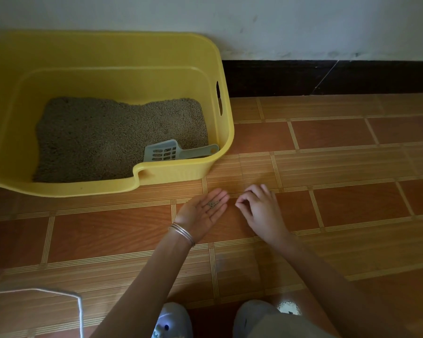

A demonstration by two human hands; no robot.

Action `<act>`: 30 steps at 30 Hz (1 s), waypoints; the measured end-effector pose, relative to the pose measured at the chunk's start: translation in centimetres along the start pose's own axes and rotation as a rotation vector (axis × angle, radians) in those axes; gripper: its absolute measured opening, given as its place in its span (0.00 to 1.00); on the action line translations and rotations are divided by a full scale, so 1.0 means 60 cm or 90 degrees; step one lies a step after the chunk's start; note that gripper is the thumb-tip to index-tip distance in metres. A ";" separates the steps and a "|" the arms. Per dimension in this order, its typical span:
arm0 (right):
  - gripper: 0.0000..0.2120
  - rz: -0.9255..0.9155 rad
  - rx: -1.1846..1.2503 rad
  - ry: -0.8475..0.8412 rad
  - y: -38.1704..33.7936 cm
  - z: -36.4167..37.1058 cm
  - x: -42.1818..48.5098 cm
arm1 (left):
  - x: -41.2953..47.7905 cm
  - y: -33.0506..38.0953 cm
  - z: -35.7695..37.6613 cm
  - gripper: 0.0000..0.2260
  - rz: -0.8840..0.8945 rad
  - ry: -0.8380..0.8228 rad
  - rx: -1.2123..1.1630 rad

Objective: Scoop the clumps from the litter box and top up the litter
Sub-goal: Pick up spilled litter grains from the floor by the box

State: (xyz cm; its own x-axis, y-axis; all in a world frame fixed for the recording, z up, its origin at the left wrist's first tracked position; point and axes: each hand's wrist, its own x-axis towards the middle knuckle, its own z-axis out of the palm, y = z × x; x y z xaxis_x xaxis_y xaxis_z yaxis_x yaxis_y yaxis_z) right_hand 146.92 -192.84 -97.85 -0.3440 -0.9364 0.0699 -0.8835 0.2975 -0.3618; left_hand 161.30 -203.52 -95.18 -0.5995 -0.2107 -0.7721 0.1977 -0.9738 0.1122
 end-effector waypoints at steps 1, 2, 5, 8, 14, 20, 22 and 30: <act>0.14 0.014 0.061 0.016 -0.006 -0.007 0.004 | -0.002 0.000 0.004 0.16 -0.001 -0.005 0.002; 0.14 0.016 0.119 0.034 -0.014 -0.016 0.010 | -0.004 0.001 0.010 0.16 0.000 -0.010 0.004; 0.12 -0.028 0.200 0.059 -0.038 -0.052 0.026 | -0.015 0.000 0.040 0.16 0.011 -0.022 0.024; 0.11 -0.038 0.234 0.090 -0.047 -0.101 0.034 | -0.031 0.002 0.077 0.15 0.013 -0.048 0.031; 0.17 0.071 0.218 0.090 -0.011 -0.226 0.032 | -0.076 0.014 0.159 0.16 -0.020 -0.088 0.011; 0.21 0.156 0.066 0.029 -0.012 -0.394 0.053 | -0.181 0.040 0.289 0.16 -0.033 -0.085 0.048; 0.21 0.144 -0.023 0.037 -0.034 -0.464 0.060 | -0.230 0.051 0.345 0.16 -0.033 -0.077 0.060; 0.25 0.091 -0.191 0.020 -0.178 -0.772 0.070 | -0.486 0.101 0.577 0.17 0.002 -0.075 0.071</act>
State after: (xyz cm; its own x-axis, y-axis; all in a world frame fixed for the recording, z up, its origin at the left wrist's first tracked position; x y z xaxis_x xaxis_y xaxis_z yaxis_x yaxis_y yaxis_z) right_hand 140.17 -191.34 -50.62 -0.4771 -0.8762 0.0678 -0.8780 0.4719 -0.0802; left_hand 153.13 -206.21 -50.31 -0.6873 -0.2158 -0.6935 0.1159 -0.9752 0.1885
